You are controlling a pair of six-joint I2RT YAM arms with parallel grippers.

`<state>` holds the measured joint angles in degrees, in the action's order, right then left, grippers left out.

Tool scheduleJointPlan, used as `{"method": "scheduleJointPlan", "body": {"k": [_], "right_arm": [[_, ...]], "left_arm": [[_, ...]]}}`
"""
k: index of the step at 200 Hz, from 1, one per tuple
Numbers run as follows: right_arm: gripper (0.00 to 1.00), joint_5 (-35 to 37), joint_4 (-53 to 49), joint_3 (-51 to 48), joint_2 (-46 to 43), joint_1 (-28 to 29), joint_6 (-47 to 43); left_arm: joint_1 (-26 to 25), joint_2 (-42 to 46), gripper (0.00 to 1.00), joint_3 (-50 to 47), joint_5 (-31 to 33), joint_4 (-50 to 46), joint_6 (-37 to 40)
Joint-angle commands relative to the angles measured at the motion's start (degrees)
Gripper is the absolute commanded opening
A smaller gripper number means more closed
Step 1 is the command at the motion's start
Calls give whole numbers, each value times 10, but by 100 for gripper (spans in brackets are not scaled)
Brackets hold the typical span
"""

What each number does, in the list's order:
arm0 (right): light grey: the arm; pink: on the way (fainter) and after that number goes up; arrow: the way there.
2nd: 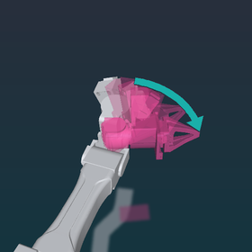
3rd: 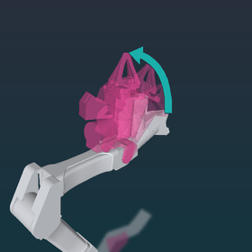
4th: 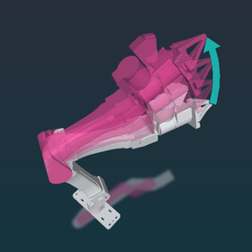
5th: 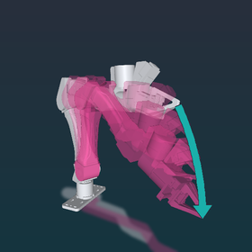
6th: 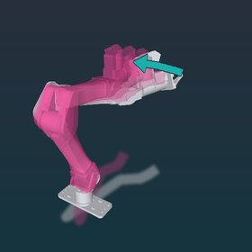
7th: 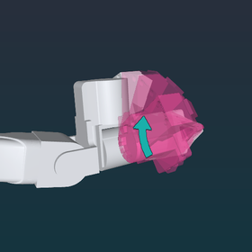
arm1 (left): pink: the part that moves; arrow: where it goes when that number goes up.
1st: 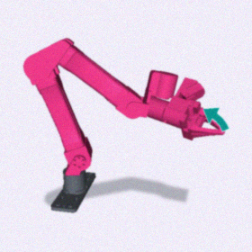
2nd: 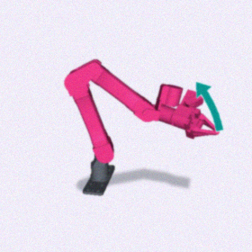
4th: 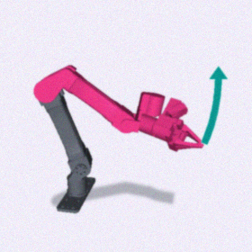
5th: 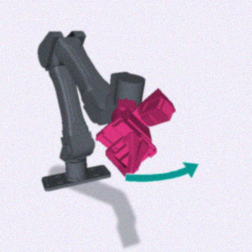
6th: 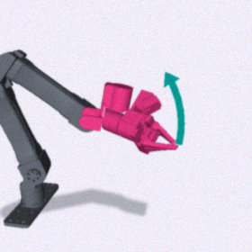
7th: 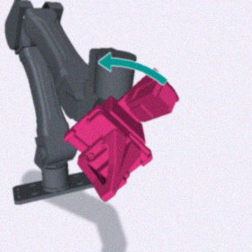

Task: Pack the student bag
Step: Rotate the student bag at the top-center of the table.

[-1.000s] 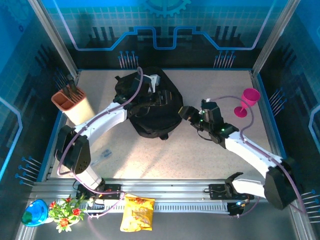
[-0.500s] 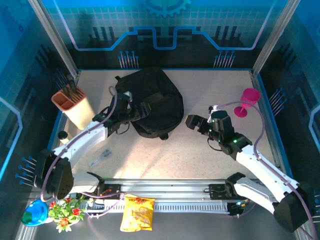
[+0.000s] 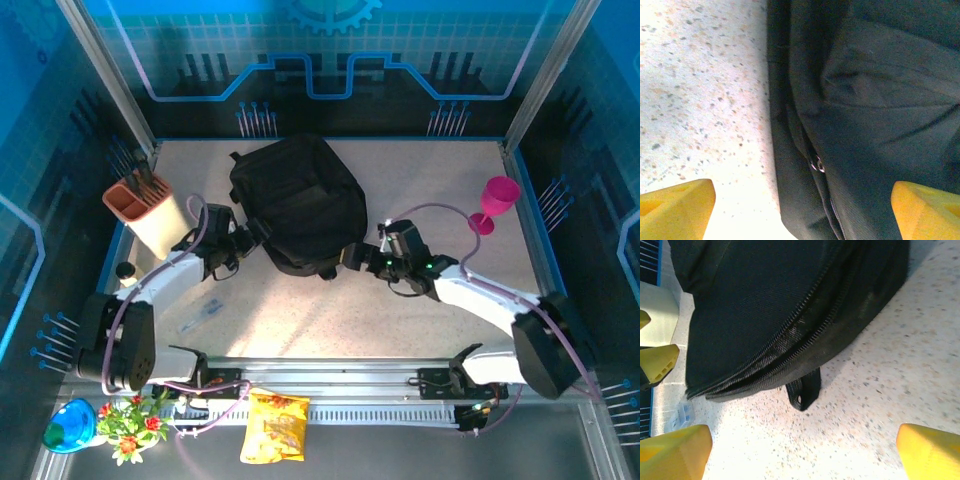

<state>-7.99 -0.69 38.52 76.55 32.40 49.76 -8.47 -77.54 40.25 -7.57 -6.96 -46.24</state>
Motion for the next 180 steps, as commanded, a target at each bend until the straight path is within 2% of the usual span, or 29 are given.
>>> {"method": "scheduleJointPlan", "body": {"k": [1,14,49,94,137,180], "right_arm": [[92,-13,53,57,68,13,17],[87,-8,54,91,116,14,18],[73,73,-12,175,218,6,10],[59,132,-53,196,267,-52,-39],[56,151,-88,247,308,-121,-96],[62,133,-109,281,286,-152,-134]], "left_arm": [[10,-9,92,11,-21,25,-2],[12,-11,93,16,-22,19,2],[20,-17,93,28,-22,-7,26],[23,-50,90,43,-40,11,28],[22,-90,79,49,-87,70,4],[4,-136,63,29,-121,199,-80]]}}
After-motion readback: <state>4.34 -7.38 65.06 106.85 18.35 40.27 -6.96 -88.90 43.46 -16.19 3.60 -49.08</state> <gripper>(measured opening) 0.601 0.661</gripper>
